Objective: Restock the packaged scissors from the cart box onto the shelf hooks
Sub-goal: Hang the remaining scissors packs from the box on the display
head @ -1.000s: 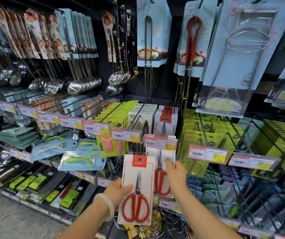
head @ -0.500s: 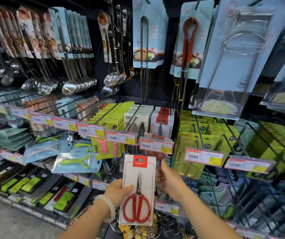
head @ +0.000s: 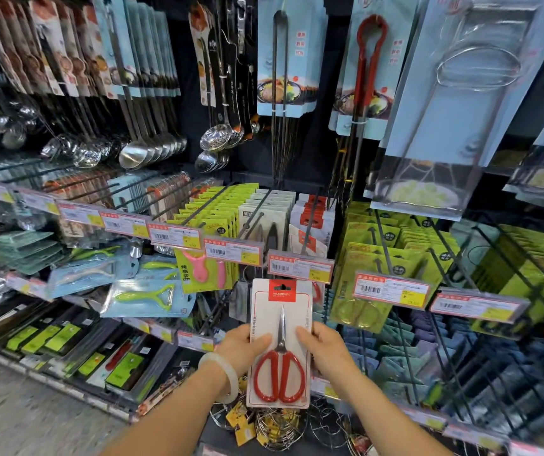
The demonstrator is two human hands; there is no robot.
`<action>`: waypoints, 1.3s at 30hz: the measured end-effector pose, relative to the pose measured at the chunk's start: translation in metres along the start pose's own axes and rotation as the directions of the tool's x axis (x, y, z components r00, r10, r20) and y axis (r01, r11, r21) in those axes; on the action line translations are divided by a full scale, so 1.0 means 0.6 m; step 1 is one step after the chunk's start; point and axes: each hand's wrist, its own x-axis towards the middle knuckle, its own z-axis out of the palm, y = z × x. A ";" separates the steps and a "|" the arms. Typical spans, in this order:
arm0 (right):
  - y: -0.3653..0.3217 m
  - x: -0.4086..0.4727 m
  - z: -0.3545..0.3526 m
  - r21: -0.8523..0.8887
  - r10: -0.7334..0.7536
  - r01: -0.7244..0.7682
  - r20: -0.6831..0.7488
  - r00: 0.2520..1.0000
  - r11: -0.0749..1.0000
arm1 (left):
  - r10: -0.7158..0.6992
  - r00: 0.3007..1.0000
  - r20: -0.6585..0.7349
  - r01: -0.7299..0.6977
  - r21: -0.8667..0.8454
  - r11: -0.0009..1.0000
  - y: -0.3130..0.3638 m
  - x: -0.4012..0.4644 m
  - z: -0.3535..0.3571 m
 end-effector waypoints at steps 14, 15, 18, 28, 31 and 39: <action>-0.051 0.007 -0.008 0.079 -0.109 0.129 -0.215 0.971 0.988 | 0.034 0.997 -0.064 -0.045 -0.178 0.983 0.068 0.024 0.017; -0.048 0.010 -0.008 0.086 -0.083 0.104 -0.221 0.972 0.991 | 0.029 0.998 -0.055 -0.038 -0.165 0.986 0.070 0.025 0.018; -0.042 0.015 -0.013 0.098 -0.049 0.070 -0.207 0.977 0.993 | 0.013 1.000 -0.028 -0.016 -0.110 0.994 0.072 0.028 0.022; -0.042 0.053 -0.022 -0.001 -0.011 0.011 -0.241 0.970 1.000 | -0.101 0.995 -0.016 0.100 -0.077 0.992 0.046 0.054 0.034; -0.031 0.073 -0.026 -0.101 0.003 -0.035 -0.301 0.954 0.994 | -0.087 0.996 -0.036 0.087 0.006 0.996 0.017 0.069 0.037; -0.028 0.127 -0.035 -0.150 0.177 -0.227 -0.293 0.940 0.962 | -0.098 0.988 -0.123 0.130 0.292 0.948 0.034 0.109 0.071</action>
